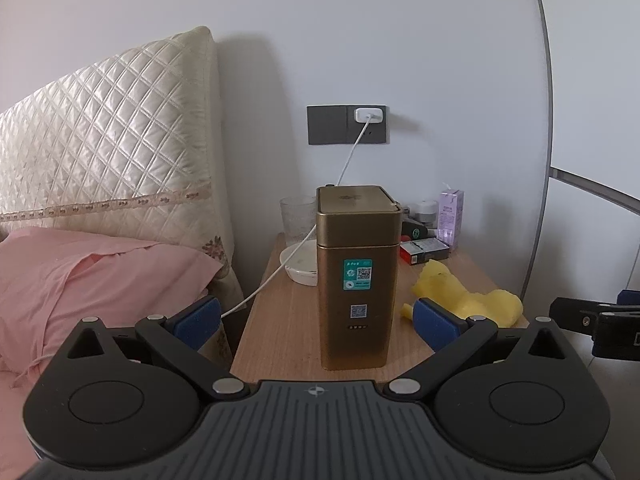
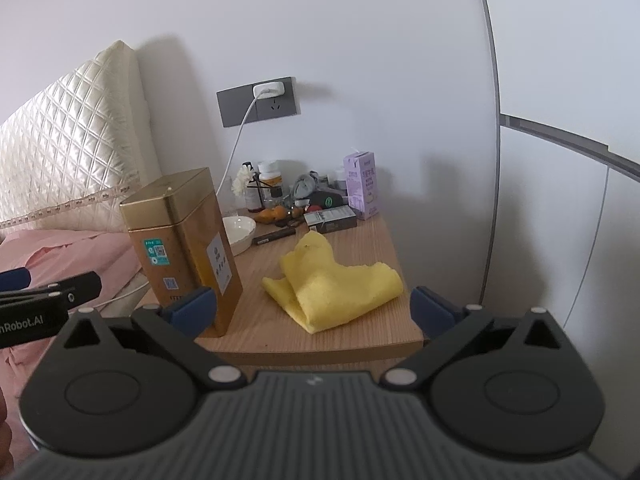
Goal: Clean container
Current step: 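Open the right gripper to release the cloth and withdraw both tools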
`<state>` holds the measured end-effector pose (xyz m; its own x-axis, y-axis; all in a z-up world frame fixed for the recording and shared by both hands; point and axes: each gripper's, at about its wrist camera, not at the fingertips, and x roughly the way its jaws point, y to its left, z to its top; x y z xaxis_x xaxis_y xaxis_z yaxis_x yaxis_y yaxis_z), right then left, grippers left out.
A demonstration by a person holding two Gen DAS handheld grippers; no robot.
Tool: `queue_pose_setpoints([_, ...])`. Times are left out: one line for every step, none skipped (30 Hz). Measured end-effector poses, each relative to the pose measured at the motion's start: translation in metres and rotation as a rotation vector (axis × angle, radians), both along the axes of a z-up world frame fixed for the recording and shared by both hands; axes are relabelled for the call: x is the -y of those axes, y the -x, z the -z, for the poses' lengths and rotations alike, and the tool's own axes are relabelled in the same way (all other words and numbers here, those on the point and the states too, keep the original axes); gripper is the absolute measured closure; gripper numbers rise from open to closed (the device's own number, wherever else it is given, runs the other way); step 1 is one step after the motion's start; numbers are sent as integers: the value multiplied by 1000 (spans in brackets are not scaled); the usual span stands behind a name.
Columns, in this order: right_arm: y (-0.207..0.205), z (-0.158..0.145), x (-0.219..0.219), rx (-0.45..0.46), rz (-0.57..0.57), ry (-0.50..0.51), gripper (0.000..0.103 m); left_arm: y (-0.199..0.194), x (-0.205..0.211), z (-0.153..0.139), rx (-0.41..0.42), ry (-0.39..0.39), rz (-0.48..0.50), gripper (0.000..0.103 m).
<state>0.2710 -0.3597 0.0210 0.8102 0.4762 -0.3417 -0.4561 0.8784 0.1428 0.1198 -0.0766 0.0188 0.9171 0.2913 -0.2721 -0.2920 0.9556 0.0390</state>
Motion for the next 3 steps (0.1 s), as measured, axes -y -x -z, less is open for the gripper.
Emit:
queue_pose_setpoints([0,0,0,2,1,1,0,0,0,1,-2,-5,-4,0])
queue_pose_setpoints([0,-1,0,3,1,2,0,-1,1,2,-7,-15,-12,0])
queue_pose_setpoints([0,-1,0,3,1,3,0,-2,1,4,-13,-20,-15,0])
